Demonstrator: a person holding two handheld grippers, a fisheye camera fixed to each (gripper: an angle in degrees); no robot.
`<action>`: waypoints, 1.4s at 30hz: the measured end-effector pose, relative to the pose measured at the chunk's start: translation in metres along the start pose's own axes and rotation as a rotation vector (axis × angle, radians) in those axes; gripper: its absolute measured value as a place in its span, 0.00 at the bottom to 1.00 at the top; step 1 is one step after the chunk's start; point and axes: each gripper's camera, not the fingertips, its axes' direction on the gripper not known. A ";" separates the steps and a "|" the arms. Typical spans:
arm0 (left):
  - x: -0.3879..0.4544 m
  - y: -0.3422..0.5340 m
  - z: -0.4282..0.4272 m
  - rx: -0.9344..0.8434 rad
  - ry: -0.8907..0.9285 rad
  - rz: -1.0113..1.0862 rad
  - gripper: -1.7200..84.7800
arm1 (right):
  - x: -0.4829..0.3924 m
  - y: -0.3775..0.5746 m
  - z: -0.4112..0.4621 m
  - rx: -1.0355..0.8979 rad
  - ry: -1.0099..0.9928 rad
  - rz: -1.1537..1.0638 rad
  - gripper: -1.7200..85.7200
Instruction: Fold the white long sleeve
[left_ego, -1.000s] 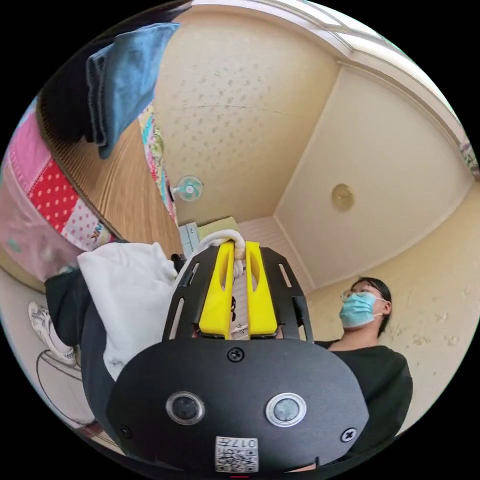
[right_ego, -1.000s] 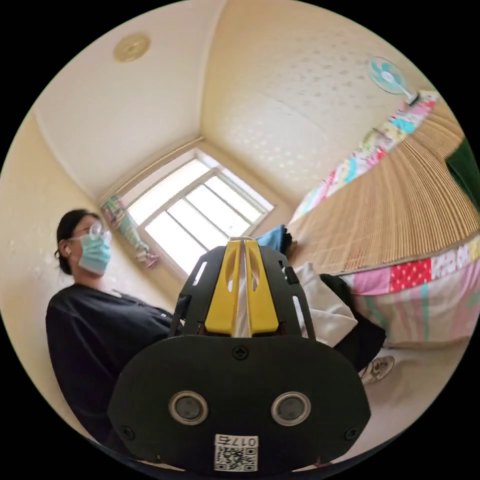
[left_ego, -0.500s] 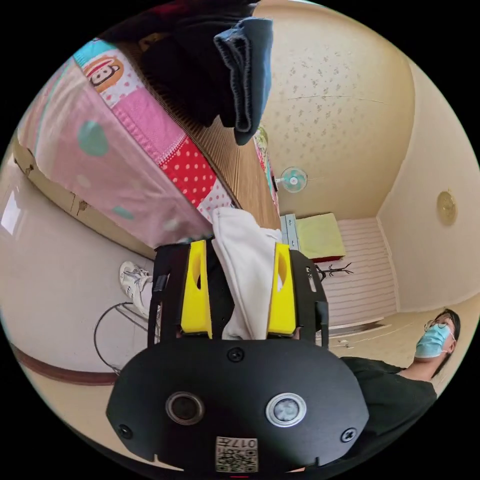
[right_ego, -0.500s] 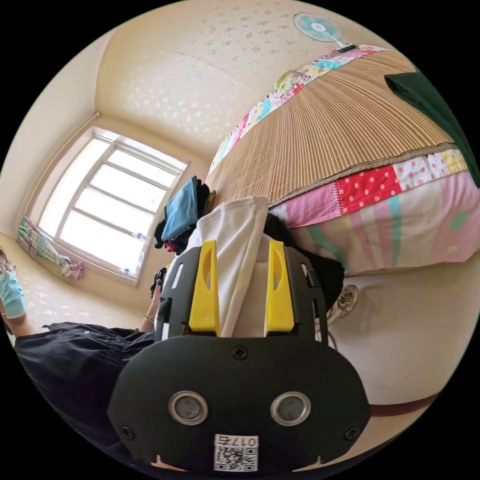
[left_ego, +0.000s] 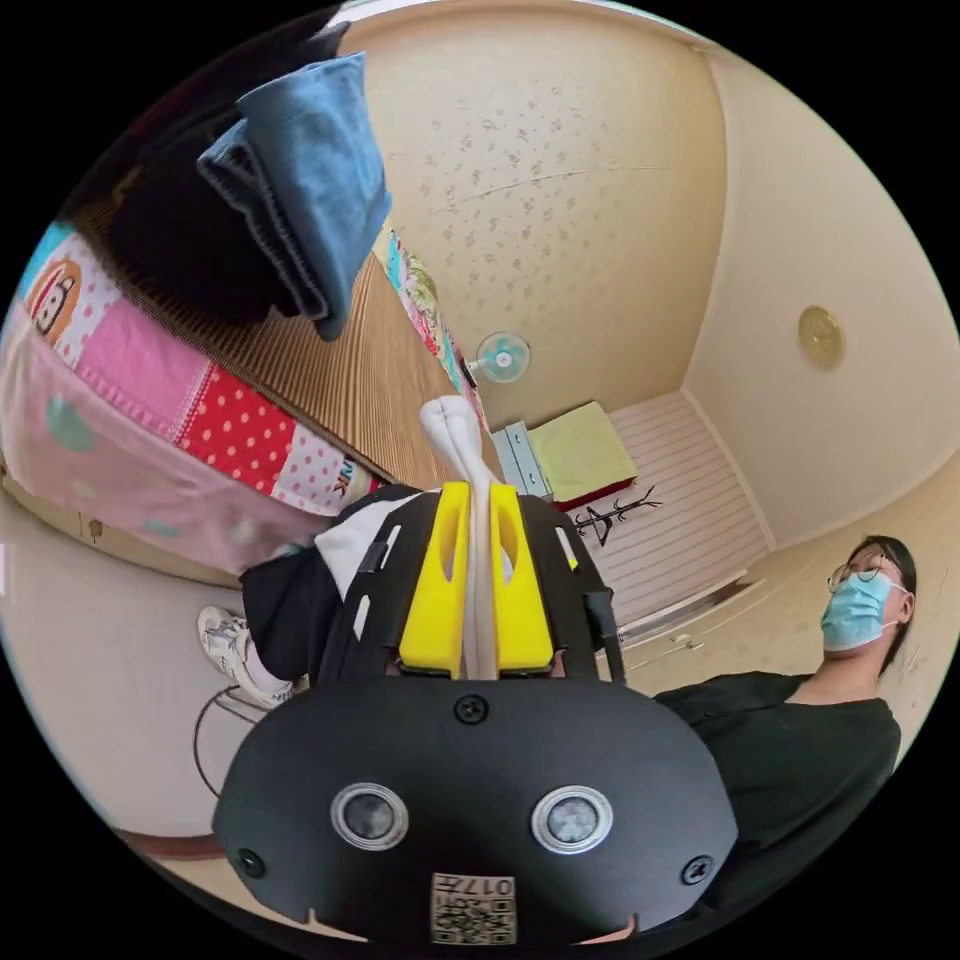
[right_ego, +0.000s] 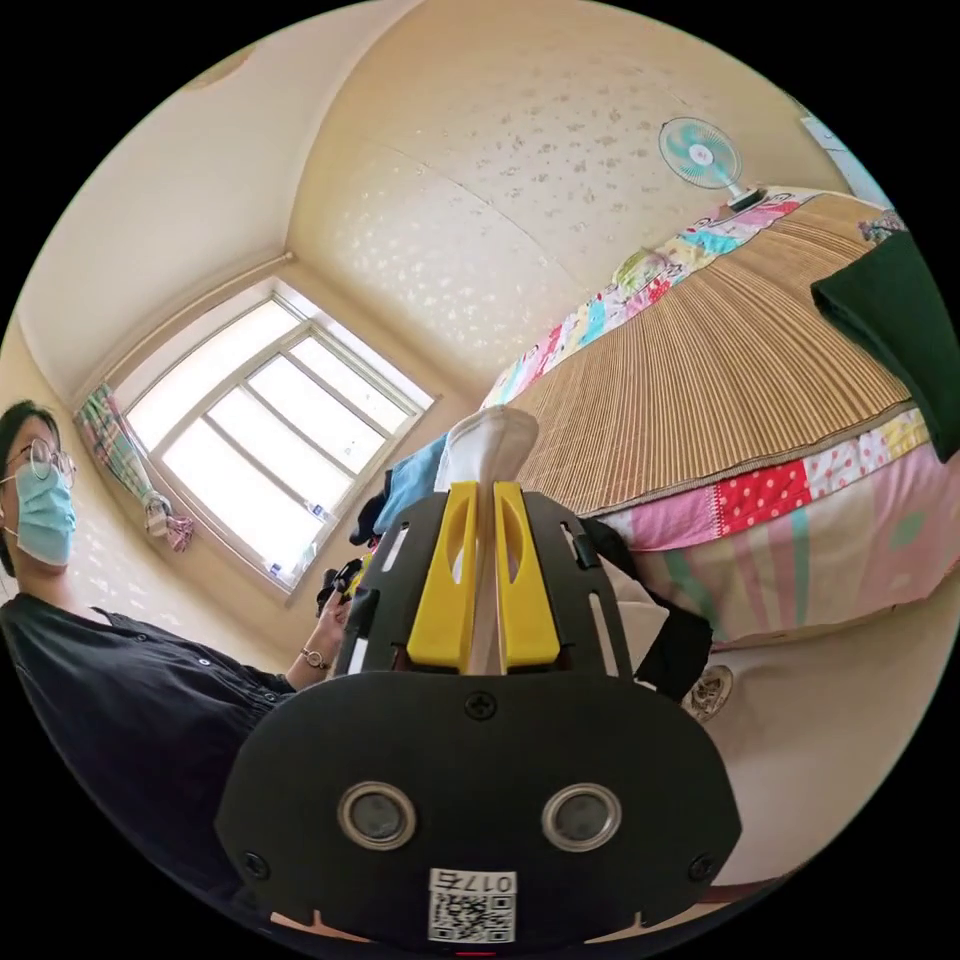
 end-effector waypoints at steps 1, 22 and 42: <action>0.012 -0.011 0.004 0.002 -0.018 0.054 0.07 | -0.006 0.002 -0.002 0.028 0.067 -0.011 0.06; -0.101 0.089 -0.071 -0.264 -0.150 -0.388 0.30 | -0.079 0.034 0.132 -0.330 0.490 -0.247 0.11; -0.004 0.102 -0.103 -0.384 0.244 -0.119 0.14 | -0.097 0.115 0.230 -0.672 0.254 -0.366 0.08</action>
